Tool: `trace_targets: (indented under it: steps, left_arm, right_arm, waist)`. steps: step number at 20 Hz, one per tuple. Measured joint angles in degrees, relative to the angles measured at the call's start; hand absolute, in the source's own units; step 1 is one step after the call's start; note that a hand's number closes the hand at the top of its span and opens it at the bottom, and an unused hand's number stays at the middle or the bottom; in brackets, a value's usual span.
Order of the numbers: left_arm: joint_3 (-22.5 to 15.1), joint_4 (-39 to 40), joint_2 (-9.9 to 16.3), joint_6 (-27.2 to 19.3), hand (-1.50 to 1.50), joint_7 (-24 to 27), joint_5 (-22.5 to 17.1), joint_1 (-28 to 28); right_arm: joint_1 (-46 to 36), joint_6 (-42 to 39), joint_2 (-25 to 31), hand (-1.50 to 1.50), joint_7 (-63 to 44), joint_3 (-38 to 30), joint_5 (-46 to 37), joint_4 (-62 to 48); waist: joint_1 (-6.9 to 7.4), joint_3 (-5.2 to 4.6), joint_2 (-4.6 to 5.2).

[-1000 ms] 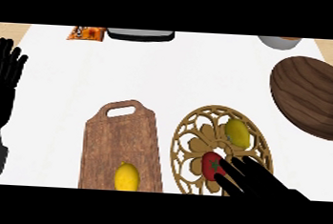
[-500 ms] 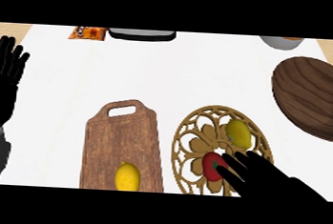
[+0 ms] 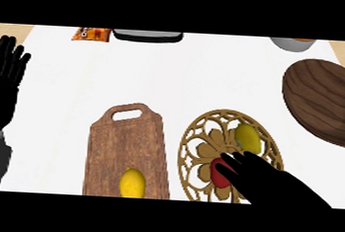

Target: Pick the tomato from the placemat and place it in the bowl

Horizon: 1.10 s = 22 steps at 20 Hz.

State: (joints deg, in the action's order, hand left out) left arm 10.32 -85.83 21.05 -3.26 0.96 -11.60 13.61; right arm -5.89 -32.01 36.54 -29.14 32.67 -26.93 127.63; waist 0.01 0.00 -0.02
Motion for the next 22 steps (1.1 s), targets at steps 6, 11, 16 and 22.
trace_targets:
  steps: [6,11,16,22]
  left_arm:
    - [0.8,2.4,-0.8,0.8,0.0,1.1,0.8,0.9]
    - [0.7,1.3,-2.0,0.3,0.0,0.9,1.9,0.6]
    - [1.3,0.7,-2.1,1.1,0.0,-0.3,2.0,0.9]
    - [1.7,1.3,-2.9,1.4,0.0,1.0,3.0,0.6]
  right_arm:
    - [1.0,0.7,-3.8,-1.5,5.1,-0.4,-6.2,-6.5]
    - [2.5,2.8,-5.7,-1.5,11.1,-0.9,-11.1,-11.3]
    - [4.0,3.9,-7.9,-1.5,16.3,-1.2,-14.5,-13.7]
    - [2.9,4.2,-11.0,-1.5,20.6,-1.5,-18.6,-18.7]
  waist:
    - [-0.06,0.01,0.02]
    - [-0.04,0.01,0.01]
    - [-0.07,0.01,0.0]
    - [0.0,0.01,0.0]
